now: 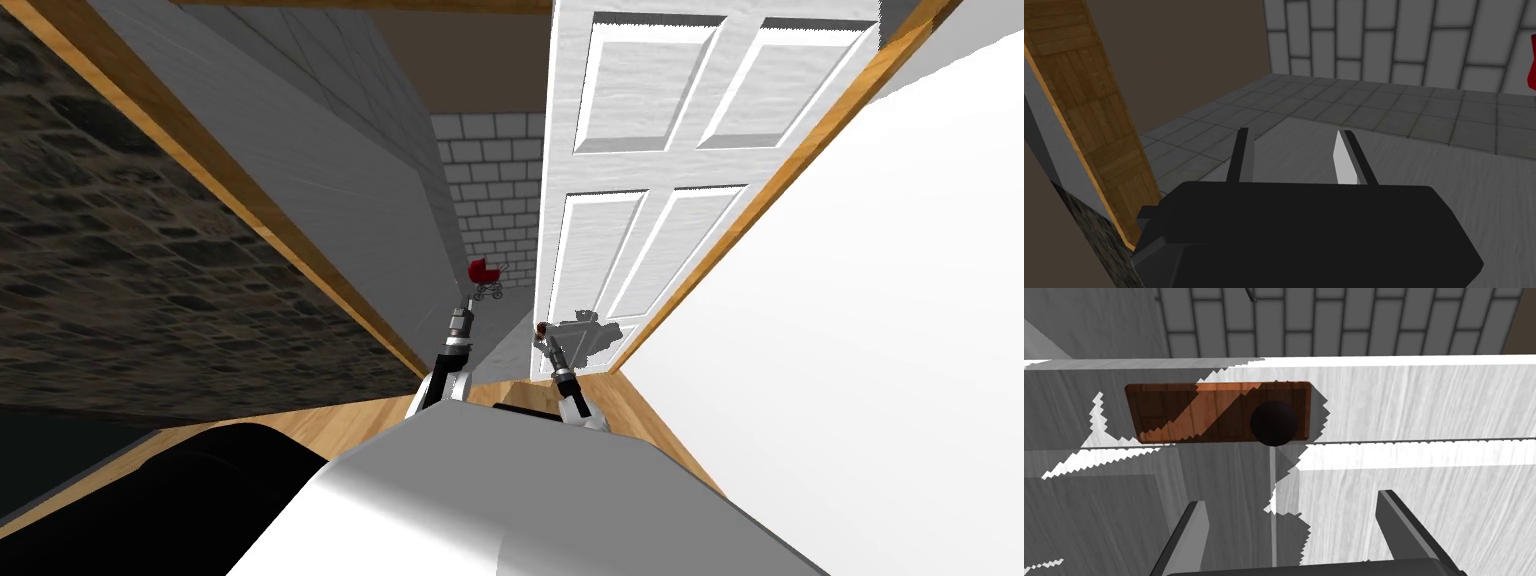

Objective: Push the door open

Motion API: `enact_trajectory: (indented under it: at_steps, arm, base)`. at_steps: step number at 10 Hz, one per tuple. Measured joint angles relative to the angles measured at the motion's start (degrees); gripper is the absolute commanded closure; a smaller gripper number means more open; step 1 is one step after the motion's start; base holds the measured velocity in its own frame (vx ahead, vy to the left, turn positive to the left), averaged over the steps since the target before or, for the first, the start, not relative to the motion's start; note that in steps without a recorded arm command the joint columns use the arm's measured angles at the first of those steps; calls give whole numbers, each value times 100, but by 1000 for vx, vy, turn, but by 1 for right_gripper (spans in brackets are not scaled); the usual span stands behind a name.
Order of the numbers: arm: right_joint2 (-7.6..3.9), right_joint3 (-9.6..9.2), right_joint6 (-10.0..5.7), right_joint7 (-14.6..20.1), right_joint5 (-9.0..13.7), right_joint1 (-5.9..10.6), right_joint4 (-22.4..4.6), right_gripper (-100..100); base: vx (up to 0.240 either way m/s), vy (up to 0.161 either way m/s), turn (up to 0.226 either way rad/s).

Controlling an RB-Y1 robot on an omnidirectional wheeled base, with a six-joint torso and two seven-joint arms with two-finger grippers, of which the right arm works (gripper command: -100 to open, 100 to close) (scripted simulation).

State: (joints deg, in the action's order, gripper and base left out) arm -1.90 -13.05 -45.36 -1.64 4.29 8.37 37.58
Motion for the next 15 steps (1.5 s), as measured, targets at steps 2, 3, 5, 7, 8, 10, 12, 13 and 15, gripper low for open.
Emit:
enact_trajectory:
  at_steps: [2,3,5,7,8,10,12,13,15]
  arm:
    - [-5,20,-10,-5,7,-13,-8,-100]
    - [15,32,-23,-8,12,-7,-27,-100]
    - [102,53,-48,-14,20,-8,-57,-100]
    - [107,51,-60,-13,20,-7,-53,100]
    - [102,55,-49,-14,21,1,-53,100]
    - [103,51,-39,-17,18,-6,-60,100]
    - [103,50,-36,-16,19,-8,-62,100]
    - [81,57,-7,-15,23,-44,-58,100]
    - [75,130,-91,-43,57,38,-256,100]
  base:
    - [187,32,26]
    - [173,56,20]
    - [136,35,11]
    - [-26,-5,3]
    - [-19,-7,5]
    - [-5,-2,-1]
    - [60,19,-6]
    - [157,80,-32]
    - [136,50,-17]
